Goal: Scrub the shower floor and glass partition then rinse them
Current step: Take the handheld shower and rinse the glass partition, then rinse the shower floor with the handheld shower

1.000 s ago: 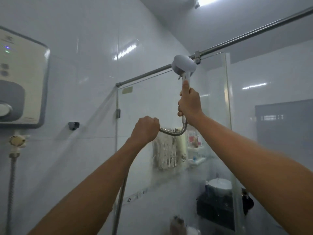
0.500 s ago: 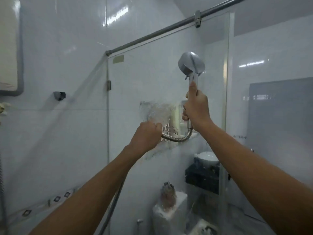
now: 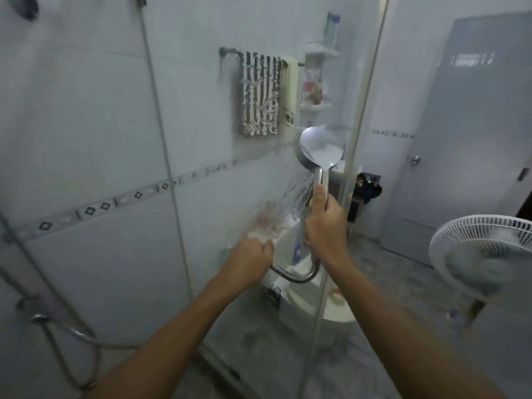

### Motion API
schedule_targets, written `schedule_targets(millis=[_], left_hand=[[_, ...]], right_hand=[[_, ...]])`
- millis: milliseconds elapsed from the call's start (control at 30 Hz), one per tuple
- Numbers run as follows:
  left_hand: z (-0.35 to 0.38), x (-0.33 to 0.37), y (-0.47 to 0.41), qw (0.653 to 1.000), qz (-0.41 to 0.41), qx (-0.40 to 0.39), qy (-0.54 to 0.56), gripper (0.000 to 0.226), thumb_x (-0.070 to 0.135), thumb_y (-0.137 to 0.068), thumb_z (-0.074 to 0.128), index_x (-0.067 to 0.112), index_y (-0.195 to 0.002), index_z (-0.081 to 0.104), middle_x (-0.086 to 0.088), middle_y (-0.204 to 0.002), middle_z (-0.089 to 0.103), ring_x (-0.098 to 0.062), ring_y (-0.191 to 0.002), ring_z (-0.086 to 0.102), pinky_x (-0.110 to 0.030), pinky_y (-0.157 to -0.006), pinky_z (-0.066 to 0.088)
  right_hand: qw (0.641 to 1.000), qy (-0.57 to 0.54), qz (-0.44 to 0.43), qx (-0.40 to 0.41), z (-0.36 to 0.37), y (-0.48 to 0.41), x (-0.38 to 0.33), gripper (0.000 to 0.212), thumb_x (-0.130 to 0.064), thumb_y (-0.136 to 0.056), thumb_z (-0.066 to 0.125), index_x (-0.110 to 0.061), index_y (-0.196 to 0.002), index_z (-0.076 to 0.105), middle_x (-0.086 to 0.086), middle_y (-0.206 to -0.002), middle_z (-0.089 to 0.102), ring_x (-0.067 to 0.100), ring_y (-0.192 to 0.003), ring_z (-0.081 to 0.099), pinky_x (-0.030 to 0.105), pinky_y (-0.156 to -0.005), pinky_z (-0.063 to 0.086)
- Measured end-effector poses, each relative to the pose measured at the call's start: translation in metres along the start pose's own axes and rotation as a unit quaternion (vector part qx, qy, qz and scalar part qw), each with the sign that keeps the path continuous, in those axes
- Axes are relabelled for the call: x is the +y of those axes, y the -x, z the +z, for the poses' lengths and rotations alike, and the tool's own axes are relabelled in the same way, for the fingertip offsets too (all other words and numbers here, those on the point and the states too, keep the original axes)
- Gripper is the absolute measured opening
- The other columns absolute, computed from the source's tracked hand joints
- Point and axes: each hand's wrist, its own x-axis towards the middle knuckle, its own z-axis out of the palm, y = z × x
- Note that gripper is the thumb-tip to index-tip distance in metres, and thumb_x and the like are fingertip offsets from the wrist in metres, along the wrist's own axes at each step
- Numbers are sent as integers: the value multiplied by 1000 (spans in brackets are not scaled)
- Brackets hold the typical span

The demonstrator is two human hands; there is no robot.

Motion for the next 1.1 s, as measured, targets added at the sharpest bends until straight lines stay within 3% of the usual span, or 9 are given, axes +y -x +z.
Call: schedule_targets(millis=[100,200,433,567,667,767,867,1000,1100], left_hand=[[35,-38,18,997,-79,-17,2,46,30,-105,35,0,-88,64,-21,-94,68,-33,-94,65,-29,-69,39],[61,-78,46,995,-99,-25,-19,47,27,-104,36,7,-61,43,-27,-92,66,-38,-92,64,-39,-75,43],[81,-179,138,979,-188,-56,-62,39,19,-102,35,6,-70,51,-26,-89,66,-41,-89,63,-49,-80,47],[94,-244,197,921,-369,-114,52,23,10,-84,53,8,-61,57,-18,-60,59,-36,-55,63,-34,-44,48],[109,-285,251,923,-380,-49,16,28,8,-56,88,7,-59,61,-14,-50,56,-32,-42,58,-28,-34,40],[100,-271,296,903,-429,-19,31,24,23,-100,50,21,-77,54,0,-70,54,-30,-90,66,-32,-69,43],[97,-279,338,872,-488,-24,26,35,30,-106,34,18,-86,60,-4,-87,61,-30,-109,62,-32,-83,43],[94,-292,391,838,-543,-13,43,37,29,-105,37,16,-76,56,-8,-86,59,-31,-104,63,-27,-75,40],[100,-297,428,822,-566,1,56,41,28,-104,36,6,-83,62,-9,-87,63,-24,-83,59,-27,-72,42]], right_hand=[[1000,4,28,-7,11,31,34,48,-52,-104,37,-17,-72,46,-1,-56,46,11,-47,49,38,-47,47],[996,11,60,-62,33,69,65,44,-52,-104,36,-21,-75,47,-1,-61,46,16,-54,48,41,-55,46],[976,-28,170,-130,97,183,114,49,-55,-101,38,-18,-70,42,2,-61,46,19,-56,48,48,-55,46],[955,-54,226,-185,124,253,130,43,-55,-102,39,-27,-69,41,-4,-59,41,16,-53,42,40,-51,40],[930,-73,284,-224,139,296,139,47,-74,-91,38,-34,-70,51,-4,-57,39,18,-53,41,44,-50,43],[910,-59,320,-258,148,342,139,49,-79,-88,38,-37,-65,47,-2,-55,38,19,-51,40,45,-47,41],[891,-73,348,-282,154,381,125,44,-59,-100,39,-34,-64,49,-4,-52,39,16,-47,40,34,-48,39],[873,-79,372,-306,158,424,108,44,-43,-107,37,-19,-70,46,-5,-52,42,14,-42,41,26,-43,38],[866,-79,372,-326,156,456,105,44,-52,-104,37,-32,-67,50,-1,-55,39,15,-46,39,29,-47,37]])
